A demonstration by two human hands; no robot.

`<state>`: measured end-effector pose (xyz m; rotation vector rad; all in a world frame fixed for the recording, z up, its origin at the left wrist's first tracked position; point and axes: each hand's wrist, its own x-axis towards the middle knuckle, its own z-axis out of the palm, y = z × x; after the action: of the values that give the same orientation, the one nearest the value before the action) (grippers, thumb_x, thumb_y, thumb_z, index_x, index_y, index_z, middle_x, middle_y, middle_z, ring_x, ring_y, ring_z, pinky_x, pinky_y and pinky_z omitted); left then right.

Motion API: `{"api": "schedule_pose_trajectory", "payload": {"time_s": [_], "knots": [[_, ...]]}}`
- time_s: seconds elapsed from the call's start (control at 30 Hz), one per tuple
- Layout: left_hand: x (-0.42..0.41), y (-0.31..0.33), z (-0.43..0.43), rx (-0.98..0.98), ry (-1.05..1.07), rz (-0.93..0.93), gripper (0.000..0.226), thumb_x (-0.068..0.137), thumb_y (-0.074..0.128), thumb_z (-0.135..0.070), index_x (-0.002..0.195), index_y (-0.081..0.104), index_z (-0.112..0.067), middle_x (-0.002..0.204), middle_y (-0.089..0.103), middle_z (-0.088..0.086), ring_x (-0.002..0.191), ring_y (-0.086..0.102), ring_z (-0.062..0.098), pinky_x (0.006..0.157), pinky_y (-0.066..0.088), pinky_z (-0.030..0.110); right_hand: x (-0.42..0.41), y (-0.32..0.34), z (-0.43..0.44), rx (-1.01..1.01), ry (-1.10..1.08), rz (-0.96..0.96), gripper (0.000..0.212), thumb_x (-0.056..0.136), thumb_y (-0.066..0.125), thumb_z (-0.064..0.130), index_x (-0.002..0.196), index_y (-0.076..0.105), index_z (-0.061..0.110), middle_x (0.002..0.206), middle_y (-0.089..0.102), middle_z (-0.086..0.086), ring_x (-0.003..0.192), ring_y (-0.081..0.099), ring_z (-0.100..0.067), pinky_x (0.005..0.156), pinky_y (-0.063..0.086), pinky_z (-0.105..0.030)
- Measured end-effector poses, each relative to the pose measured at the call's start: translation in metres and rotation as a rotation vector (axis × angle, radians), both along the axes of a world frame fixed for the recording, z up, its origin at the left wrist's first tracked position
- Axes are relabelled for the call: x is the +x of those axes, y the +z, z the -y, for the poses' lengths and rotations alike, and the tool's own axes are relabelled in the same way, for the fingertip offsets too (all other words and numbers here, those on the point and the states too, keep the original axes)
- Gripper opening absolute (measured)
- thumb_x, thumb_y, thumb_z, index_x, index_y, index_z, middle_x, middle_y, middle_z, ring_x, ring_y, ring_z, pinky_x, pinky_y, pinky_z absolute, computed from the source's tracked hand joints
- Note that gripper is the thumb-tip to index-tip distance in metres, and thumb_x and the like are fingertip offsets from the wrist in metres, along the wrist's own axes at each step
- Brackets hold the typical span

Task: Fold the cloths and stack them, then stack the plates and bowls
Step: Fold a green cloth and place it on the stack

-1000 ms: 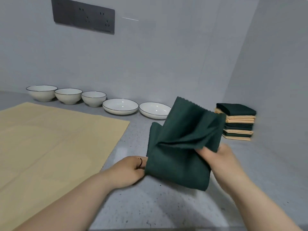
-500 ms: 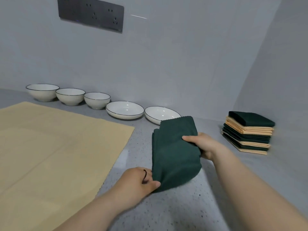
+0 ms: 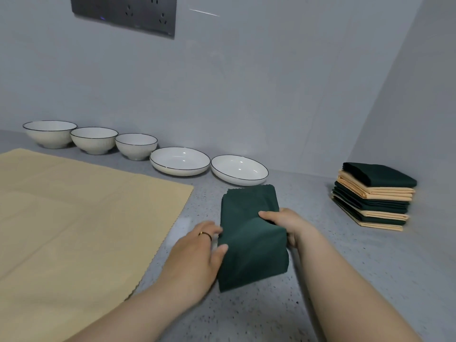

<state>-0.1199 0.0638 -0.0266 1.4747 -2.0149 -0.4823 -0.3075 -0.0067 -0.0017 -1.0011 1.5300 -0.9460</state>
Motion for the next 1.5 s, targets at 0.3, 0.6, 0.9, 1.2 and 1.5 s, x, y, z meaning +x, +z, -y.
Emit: {"api": "schedule_pose_trajectory", "payload": {"time_s": [0.3, 0.6, 0.9, 1.2, 1.5], "knots": [[-0.02, -0.014, 0.022, 0.013, -0.105, 0.374, 0.046, 0.102, 0.018, -0.025, 0.148, 0.017, -0.021, 0.156, 0.013, -0.008, 0.143, 0.011, 0.007, 0.116, 0.002, 0.024, -0.003, 0.0, 0.0, 0.015, 0.024, 0.177, 0.024, 0.093, 0.051, 0.031, 0.101, 0.058, 0.009, 0.075, 0.068, -0.001, 0.047, 0.065, -0.004, 0.041, 0.048, -0.016], [-0.021, -0.012, 0.021, 0.005, -0.094, 0.397, 0.046, 0.102, 0.018, -0.025, 0.147, 0.019, -0.021, 0.156, 0.013, -0.008, 0.143, 0.013, 0.007, 0.116, 0.004, 0.023, -0.024, 0.012, -0.046, 0.096, 0.575, -0.026, 0.057, 0.073, 0.046, 0.07, 0.104, 0.061, 0.023, 0.101, 0.068, 0.003, 0.09, 0.064, -0.009, 0.088, 0.046, -0.022], [-0.022, -0.01, 0.019, 0.017, -0.099, 0.423, 0.046, 0.102, 0.019, -0.026, 0.147, 0.018, -0.02, 0.156, 0.013, -0.008, 0.143, 0.015, 0.008, 0.116, 0.007, 0.023, -0.035, 0.008, -0.103, -0.13, 0.47, -0.291, 0.028, 0.072, 0.072, 0.034, 0.077, 0.062, 0.009, 0.072, 0.062, 0.001, 0.066, 0.056, -0.007, 0.067, 0.044, -0.018], [-0.024, -0.01, 0.02, 0.011, -0.095, 0.452, 0.046, 0.102, 0.019, -0.026, 0.147, 0.019, -0.02, 0.156, 0.014, -0.007, 0.142, 0.016, 0.008, 0.115, 0.008, 0.023, -0.036, -0.005, -0.128, -0.112, 0.244, -0.121, 0.021, 0.082, 0.064, 0.026, 0.088, 0.069, 0.007, 0.082, 0.071, -0.001, 0.075, 0.064, -0.012, 0.075, 0.051, -0.017], [-0.023, -0.01, 0.019, -0.01, -0.099, 0.45, 0.046, 0.102, 0.019, -0.027, 0.147, 0.019, -0.02, 0.156, 0.014, -0.007, 0.142, 0.016, 0.009, 0.115, 0.008, 0.023, -0.014, 0.008, -0.066, 0.018, 0.057, -0.27, 0.015, 0.089, 0.057, 0.019, 0.079, 0.054, 0.008, 0.069, 0.053, -0.007, 0.045, 0.048, -0.014, 0.043, 0.035, -0.021]]}}
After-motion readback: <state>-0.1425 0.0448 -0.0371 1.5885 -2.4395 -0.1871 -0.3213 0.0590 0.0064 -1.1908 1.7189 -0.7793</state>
